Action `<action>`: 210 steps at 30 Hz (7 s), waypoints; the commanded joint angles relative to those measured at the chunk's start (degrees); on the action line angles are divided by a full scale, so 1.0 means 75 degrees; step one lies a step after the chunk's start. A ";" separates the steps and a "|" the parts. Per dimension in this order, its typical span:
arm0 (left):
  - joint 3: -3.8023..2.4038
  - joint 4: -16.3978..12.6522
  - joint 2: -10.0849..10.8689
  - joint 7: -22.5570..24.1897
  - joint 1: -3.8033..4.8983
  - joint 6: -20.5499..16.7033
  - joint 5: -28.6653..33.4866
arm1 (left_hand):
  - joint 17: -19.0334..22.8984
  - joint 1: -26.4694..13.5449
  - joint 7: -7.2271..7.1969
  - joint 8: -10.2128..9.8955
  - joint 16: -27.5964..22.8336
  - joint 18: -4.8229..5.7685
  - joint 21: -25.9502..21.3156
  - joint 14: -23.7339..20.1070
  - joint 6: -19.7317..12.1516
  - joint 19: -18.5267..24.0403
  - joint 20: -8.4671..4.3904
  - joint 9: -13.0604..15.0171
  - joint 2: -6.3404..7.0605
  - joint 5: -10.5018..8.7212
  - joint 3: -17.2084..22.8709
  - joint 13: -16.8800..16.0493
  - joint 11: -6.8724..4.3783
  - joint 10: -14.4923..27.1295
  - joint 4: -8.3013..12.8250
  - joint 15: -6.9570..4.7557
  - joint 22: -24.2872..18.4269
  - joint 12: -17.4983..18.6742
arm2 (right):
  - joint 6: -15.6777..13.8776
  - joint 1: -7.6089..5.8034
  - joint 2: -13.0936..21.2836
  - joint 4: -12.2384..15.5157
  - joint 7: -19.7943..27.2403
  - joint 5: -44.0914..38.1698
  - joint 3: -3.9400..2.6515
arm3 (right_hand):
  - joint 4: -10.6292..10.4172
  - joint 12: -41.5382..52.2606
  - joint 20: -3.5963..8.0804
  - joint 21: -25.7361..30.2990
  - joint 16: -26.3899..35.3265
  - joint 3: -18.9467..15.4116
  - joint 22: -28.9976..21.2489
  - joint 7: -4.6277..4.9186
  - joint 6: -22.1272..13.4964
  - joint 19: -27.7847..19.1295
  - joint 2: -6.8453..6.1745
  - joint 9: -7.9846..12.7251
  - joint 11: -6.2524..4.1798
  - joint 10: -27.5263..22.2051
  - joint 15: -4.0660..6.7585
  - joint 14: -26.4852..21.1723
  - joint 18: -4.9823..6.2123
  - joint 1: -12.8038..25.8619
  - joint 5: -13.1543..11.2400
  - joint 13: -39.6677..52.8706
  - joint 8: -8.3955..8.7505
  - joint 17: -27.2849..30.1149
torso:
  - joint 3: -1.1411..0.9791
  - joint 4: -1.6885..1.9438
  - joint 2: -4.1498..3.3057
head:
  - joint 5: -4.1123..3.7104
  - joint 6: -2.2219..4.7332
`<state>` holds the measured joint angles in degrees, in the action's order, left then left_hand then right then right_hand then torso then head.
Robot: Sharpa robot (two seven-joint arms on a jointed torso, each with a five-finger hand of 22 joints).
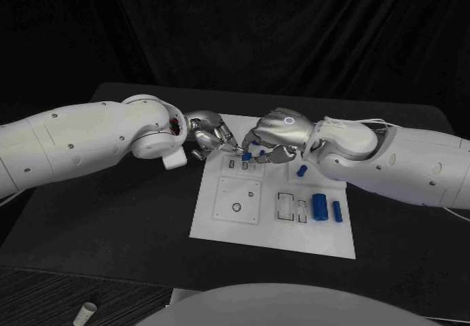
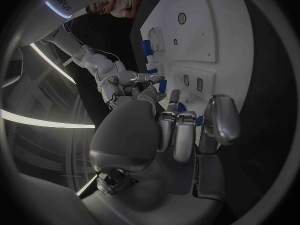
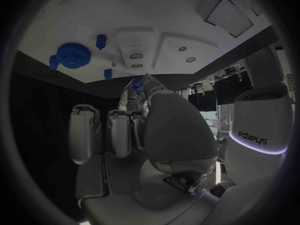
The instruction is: Assemble the parts on the task board
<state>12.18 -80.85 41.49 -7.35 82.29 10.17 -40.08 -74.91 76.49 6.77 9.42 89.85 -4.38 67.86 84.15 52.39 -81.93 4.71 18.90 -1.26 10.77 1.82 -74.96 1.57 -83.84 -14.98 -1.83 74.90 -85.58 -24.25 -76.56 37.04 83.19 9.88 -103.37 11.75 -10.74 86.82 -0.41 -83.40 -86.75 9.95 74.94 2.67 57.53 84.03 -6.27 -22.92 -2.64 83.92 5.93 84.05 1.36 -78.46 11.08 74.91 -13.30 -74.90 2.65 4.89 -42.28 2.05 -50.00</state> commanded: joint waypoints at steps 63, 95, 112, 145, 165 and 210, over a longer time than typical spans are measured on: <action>-0.0008 0.0305 -0.0327 -0.0017 -0.0074 0.0128 0.0095 | -0.2013 0.0881 -0.0430 0.1334 0.0020 0.0062 0.0261 0.0780 0.0839 -0.0097 -0.0307 0.0171 0.0075 0.2162 0.1043 -0.1755 -0.0357 -0.0633 0.1160 -0.0297 0.1327 -0.0223 | 0.0042 -0.0013 -0.0034 0.0042 -0.0240 -0.0007 -0.0003 | 0.0027 -0.0098 -0.0200 0.0239 0.0137 -0.0055 0.1636 0.0204 -0.0788 0.0216 -0.0130 0.0133 0.0200 0.0247 -0.0192 0.0537 0.0098 -0.0112 -0.0158 0.1141 0.0573 -0.1161 | -0.0013 0.0031 -0.0019 | -0.0007 0.0000; -0.0015 0.0239 -0.0562 -0.3072 0.0613 0.1709 0.0094 | -0.2013 0.0575 -0.0398 0.1728 0.0020 0.0116 0.0568 0.0780 0.0624 -0.0249 -0.0345 0.0458 0.0309 0.2251 0.2119 -0.1740 -0.0357 -0.0638 0.1605 -0.0321 0.1397 -0.0204 | -0.0278 -0.0233 0.1710 0.1084 -0.0537 0.0144 -0.0001 | -0.0239 -0.0231 -0.0262 0.0426 0.0271 -0.0070 0.1582 0.0266 -0.0545 0.0128 -0.0057 0.0108 0.0258 0.0099 -0.0246 0.0470 0.0140 -0.0083 -0.0257 0.0924 0.0536 -0.0969 | -0.0043 0.0021 0.0008 | -0.0071 0.0000; -0.0018 0.1334 -0.1626 -0.4367 0.0941 0.2693 0.0094 | -0.2013 0.0218 -0.0383 0.1819 0.0020 0.0133 0.0684 0.0780 0.0552 -0.0292 -0.0350 0.0772 0.0447 0.2467 0.2690 -0.1857 -0.0352 -0.0719 0.1933 -0.0322 0.1420 -0.0372 | -0.0052 -0.0321 0.1882 0.1259 -0.0601 0.0743 0.0001 | -0.0270 -0.0343 -0.0262 0.0481 0.0302 -0.0051 0.1564 0.0261 -0.0484 0.0103 -0.0026 0.0100 0.0253 -0.0014 -0.0244 0.0456 0.0153 -0.0108 -0.0280 0.0750 0.0519 -0.0924 | -0.0324 -0.0214 0.0065 | -0.0082 0.0000; -0.0017 0.2131 -0.2703 -0.4581 0.0901 0.2792 0.0094 | -0.2013 -0.0006 -0.0378 0.1786 0.0020 0.0117 0.0603 0.0780 0.0458 -0.0279 -0.0357 0.0926 0.0386 0.2204 0.2944 -0.1874 -0.0352 -0.0731 0.2081 -0.0329 0.1392 -0.0395 | 0.0231 -0.0308 0.1857 0.1157 -0.0728 0.0803 0.0001 | -0.0300 -0.0475 -0.0263 0.0556 0.0351 -0.0034 0.1541 0.0265 -0.0464 0.0069 -0.0006 0.0104 0.0256 -0.0135 -0.0245 0.0433 0.0169 -0.0157 -0.0358 0.0559 0.0531 -0.0856 | -0.0372 -0.0251 0.0096 | -0.0026 0.0000; -0.0014 0.2251 -0.2734 -0.4807 0.0643 0.2816 0.0094 | -0.2013 -0.0050 -0.0376 0.1772 0.0020 0.0107 0.0547 0.0780 0.0459 -0.0258 -0.0355 0.0949 0.0385 0.2168 0.2971 -0.1916 -0.0350 -0.0760 0.2106 -0.0325 0.1377 -0.0458 | 0.0458 -0.0263 0.1774 0.1100 -0.0798 0.0803 0.0001 | -0.0317 -0.0550 -0.0264 0.0610 0.0384 -0.0033 0.1525 0.0266 -0.0479 0.0043 -0.0005 0.0112 0.0256 -0.0203 -0.0246 0.0416 0.0181 -0.0176 -0.0414 0.0452 0.0551 -0.0811 | -0.0361 -0.0249 0.0114 | 0.0019 0.0000; -0.0013 0.2818 -0.2895 -0.4863 0.0347 0.2814 0.0094 | -0.2013 -0.0353 -0.0418 0.1525 0.0020 0.0088 0.0415 0.0780 0.0692 -0.0243 -0.0384 0.1029 0.0348 0.1718 0.3279 -0.1933 -0.0388 -0.0774 0.2415 -0.0364 0.1343 -0.0479 | 0.0740 -0.0215 0.1706 0.1052 -0.0843 0.0803 0.0001 | -0.0338 -0.0643 -0.0268 0.0720 0.0448 -0.0011 0.1492 0.0266 -0.0483 -0.0012 0.0032 0.0121 0.0258 -0.0283 -0.0251 0.0381 0.0204 -0.0219 -0.0415 0.0330 0.0571 -0.0726 | -0.0378 -0.0268 0.0111 | 0.0056 0.0000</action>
<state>12.05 -59.75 19.95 -40.23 85.15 31.07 -39.78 -74.90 74.12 4.70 21.08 89.85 -4.38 71.18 84.05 56.15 -83.68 2.15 26.65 1.46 23.89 17.81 -74.93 -1.03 -84.12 -5.19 -4.20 74.90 -88.96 -19.20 -78.32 49.85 91.08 4.58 -97.24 11.79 -13.13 82.31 -2.05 -78.19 -83.65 9.82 74.92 4.50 53.65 84.03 -6.24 -22.09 -0.60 82.28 4.39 83.94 2.26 -79.84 8.11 74.90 -9.31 -74.90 -0.14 2.88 -41.45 2.50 -50.00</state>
